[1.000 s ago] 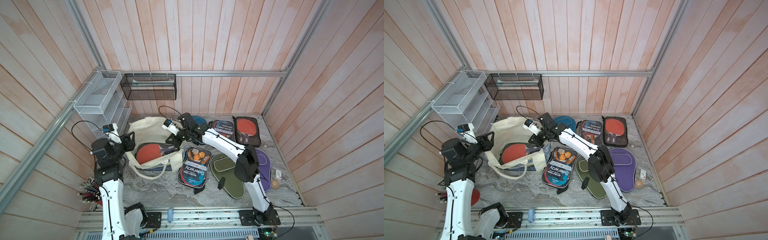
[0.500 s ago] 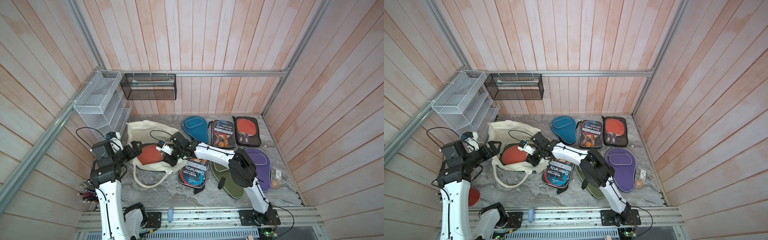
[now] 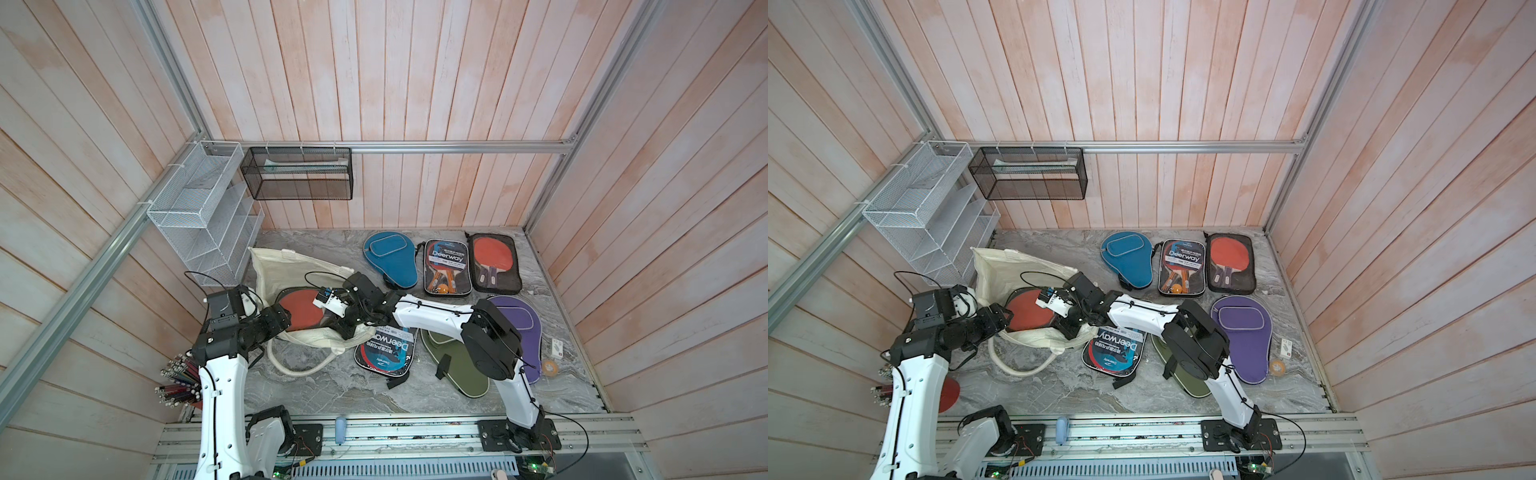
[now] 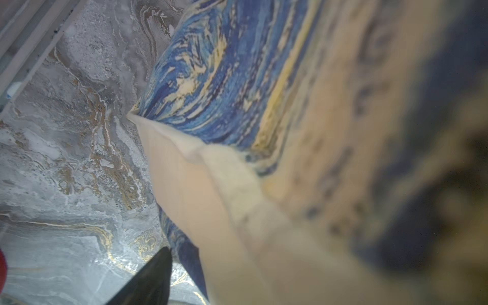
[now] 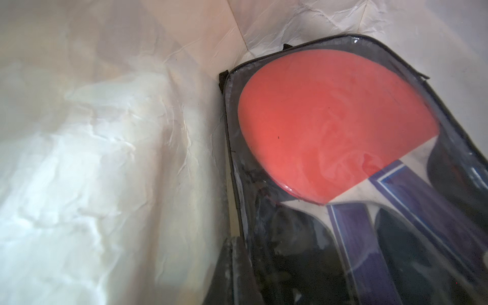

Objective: Remove the ping pong set from the canvas bag
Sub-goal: Pick up the canvas bag from the center of the board.

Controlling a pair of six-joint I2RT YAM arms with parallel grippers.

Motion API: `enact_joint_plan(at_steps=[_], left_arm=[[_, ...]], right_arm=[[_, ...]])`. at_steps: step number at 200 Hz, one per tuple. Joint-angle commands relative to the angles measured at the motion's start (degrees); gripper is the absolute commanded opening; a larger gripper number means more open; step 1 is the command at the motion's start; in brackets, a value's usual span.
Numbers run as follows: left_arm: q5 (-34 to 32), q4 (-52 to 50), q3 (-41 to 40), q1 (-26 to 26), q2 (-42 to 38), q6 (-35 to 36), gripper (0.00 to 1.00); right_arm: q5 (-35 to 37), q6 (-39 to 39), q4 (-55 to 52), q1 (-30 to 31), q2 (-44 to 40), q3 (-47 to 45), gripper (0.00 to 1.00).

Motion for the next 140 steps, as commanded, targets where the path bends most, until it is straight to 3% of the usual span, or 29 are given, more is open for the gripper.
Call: enact_joint_plan(at_steps=[1,27,57,61,85,115,140], left_arm=[[-4.3,-2.8,0.9,-1.6,1.1,0.8,0.0],[-5.1,-3.7,2.0,-4.8,3.3,1.9,0.0],[-7.5,-5.0,3.0,-13.0,7.3,2.8,0.0],[-7.9,-5.1,3.2,-14.6,8.2,2.8,0.0],[-10.8,-5.5,3.6,-23.0,14.3,2.3,0.0],[-10.9,-5.9,4.8,-26.9,18.9,2.4,0.0],[-9.5,-5.7,4.6,-27.0,17.8,2.8,0.0]], right_arm=[[-0.7,0.0,-4.6,0.6,-0.1,0.0,0.0],[0.4,0.4,-9.3,-0.5,1.9,5.4,0.01],[0.0,4.9,-12.8,-4.5,3.3,11.1,0.34],[0.1,5.3,-13.2,-4.9,3.5,12.0,0.43],[3.2,5.6,-18.5,-6.5,6.2,18.9,0.65],[7.6,6.7,-27.2,-8.3,13.4,28.5,0.74],[13.2,7.7,-28.7,-10.0,16.6,29.4,0.79]])
